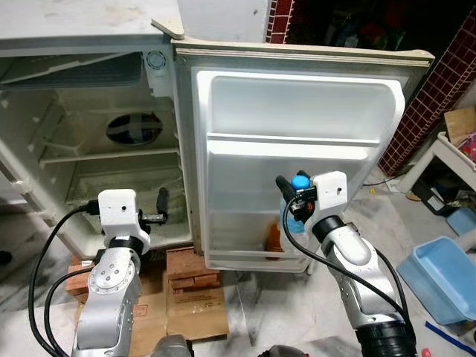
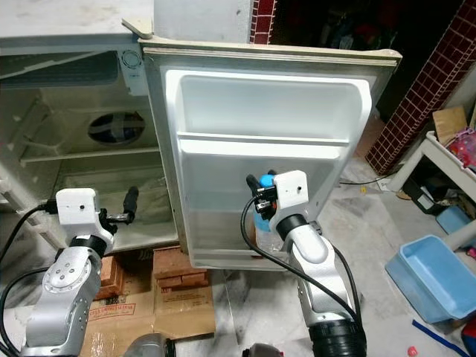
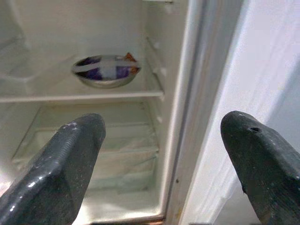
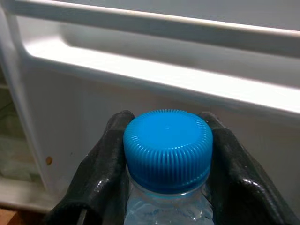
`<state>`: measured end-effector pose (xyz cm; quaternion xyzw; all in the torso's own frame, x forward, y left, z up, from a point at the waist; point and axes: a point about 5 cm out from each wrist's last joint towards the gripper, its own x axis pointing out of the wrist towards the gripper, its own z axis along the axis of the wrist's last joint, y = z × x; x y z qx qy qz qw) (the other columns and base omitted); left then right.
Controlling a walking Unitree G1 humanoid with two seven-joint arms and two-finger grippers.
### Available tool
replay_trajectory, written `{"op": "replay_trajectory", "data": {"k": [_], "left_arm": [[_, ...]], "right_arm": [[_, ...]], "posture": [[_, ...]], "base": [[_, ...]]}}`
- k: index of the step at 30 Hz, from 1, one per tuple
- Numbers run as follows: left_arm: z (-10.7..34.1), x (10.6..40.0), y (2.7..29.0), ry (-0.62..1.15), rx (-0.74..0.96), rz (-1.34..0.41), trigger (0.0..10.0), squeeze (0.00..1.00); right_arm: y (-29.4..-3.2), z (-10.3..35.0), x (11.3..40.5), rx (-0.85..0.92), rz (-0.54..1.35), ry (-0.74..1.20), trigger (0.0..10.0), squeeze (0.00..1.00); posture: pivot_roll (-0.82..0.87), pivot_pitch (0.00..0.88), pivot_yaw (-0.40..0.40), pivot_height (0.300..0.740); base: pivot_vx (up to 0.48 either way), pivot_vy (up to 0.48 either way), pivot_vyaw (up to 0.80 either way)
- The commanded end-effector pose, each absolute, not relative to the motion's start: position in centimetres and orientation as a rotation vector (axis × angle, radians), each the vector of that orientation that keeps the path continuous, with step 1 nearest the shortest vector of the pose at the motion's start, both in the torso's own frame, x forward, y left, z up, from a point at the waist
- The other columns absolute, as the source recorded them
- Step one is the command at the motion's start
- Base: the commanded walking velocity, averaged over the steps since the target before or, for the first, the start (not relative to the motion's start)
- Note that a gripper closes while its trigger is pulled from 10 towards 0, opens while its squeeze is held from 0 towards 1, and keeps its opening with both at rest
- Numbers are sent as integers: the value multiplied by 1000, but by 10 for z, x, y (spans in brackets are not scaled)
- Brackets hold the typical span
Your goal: Restocking fridge
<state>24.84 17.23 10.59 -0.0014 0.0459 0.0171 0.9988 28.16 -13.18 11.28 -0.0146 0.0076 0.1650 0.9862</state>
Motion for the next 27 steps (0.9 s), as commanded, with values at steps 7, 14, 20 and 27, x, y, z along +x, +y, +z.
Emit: {"op": "replay_trajectory", "data": {"k": [7,14,20,27], "left_arm": [[108,249,173,96,-8,39,10000,0],[109,251,173,87,-19,55,10000,0],[109,252,173,91,-25,51,10000,0],[108,253,173,92,-25,65,10000,0]], "right_arm": [[-127,122,283,-24,347,-20,10000,0],[-127,124,287,-31,350,-27,10000,0],[-122,129,295,-35,373,-54,10000,0],[-111,140,305,-27,388,-111,10000,0]], "posture": [[56,52,-29,631],[55,50,-27,621],[55,49,-30,621],[57,48,-33,621]], "base": [[0,0,0],[0,0,0],[0,0,0],[0,0,0]]}}
